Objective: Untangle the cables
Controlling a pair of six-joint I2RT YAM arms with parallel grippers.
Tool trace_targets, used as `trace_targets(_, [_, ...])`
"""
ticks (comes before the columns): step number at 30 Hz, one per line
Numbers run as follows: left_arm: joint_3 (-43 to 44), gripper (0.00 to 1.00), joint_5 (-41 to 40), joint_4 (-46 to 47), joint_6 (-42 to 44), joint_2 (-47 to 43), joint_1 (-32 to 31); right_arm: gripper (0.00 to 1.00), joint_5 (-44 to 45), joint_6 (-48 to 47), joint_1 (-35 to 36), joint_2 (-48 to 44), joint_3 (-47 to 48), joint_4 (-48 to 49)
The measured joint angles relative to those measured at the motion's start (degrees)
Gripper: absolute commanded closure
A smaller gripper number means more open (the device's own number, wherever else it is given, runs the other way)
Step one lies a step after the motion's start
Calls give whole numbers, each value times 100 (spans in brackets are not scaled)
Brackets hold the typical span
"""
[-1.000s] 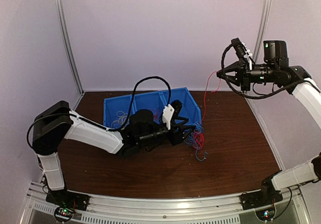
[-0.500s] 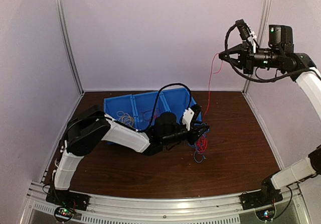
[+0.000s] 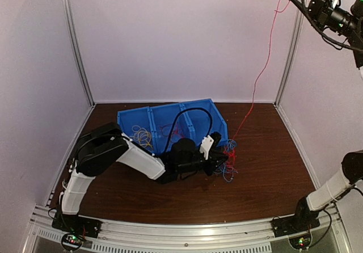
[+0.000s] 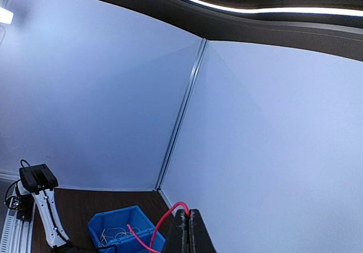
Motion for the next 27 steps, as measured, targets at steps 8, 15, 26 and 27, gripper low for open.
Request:
trace_targets(8, [-118, 81, 7, 87, -109, 0, 0, 100, 155, -17, -306, -286, -1357, 205])
trace_targets(15, [-658, 59, 7, 212, -133, -293, 0, 100, 822, -894, -529, -925, -3864, -203])
trace_targets(26, [-833, 44, 122, 815, 129, -1550, -11, 100, 428, -1613, -164, -1305, -4935, -807])
trace_targets(27, [-741, 44, 140, 826, 188, -1558, -15, 100, 387, -1635, -83, -1305, -4870, -848])
